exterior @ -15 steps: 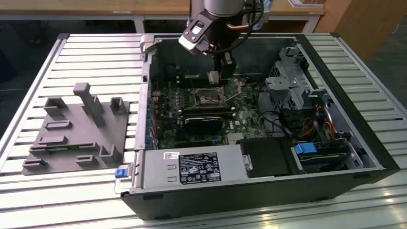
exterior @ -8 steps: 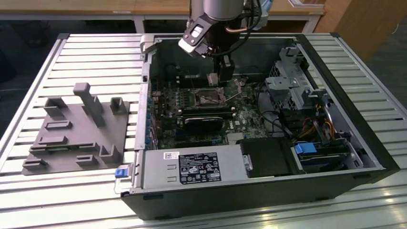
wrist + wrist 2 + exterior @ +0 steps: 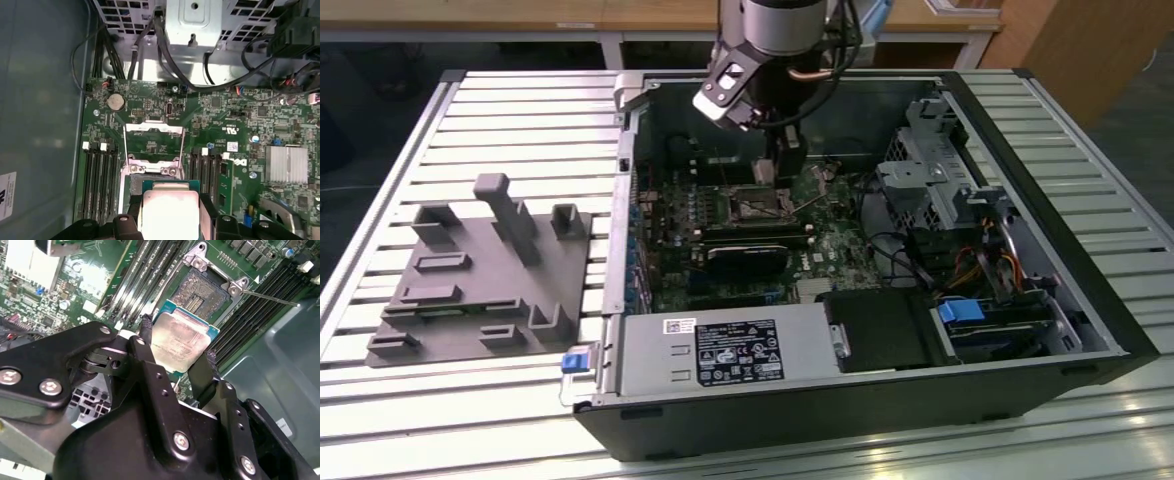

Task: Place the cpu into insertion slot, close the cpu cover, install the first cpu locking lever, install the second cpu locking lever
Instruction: 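Place the cpu into insertion slot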

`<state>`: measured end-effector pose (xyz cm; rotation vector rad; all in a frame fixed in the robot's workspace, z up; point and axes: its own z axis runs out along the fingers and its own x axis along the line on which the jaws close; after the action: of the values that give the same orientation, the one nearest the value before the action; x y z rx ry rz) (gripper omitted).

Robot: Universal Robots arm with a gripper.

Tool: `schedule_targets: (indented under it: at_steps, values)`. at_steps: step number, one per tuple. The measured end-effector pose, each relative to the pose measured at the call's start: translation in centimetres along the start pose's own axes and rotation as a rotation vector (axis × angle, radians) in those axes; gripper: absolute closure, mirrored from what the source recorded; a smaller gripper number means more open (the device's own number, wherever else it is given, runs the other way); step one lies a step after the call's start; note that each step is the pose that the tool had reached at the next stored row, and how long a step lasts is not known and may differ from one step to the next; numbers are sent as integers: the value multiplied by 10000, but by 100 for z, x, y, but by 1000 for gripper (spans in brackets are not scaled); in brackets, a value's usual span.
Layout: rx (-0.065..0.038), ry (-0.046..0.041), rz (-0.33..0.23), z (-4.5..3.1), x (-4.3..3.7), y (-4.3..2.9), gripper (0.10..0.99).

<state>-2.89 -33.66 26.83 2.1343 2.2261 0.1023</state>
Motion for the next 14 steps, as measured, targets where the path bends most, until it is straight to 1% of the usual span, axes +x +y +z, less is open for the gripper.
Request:
schedule_targets:
  at_steps: [6,14]
  values:
    - [-1,-20,68,103,51,-28,549]
    - [-2,-18,74,204,78,-84,549]
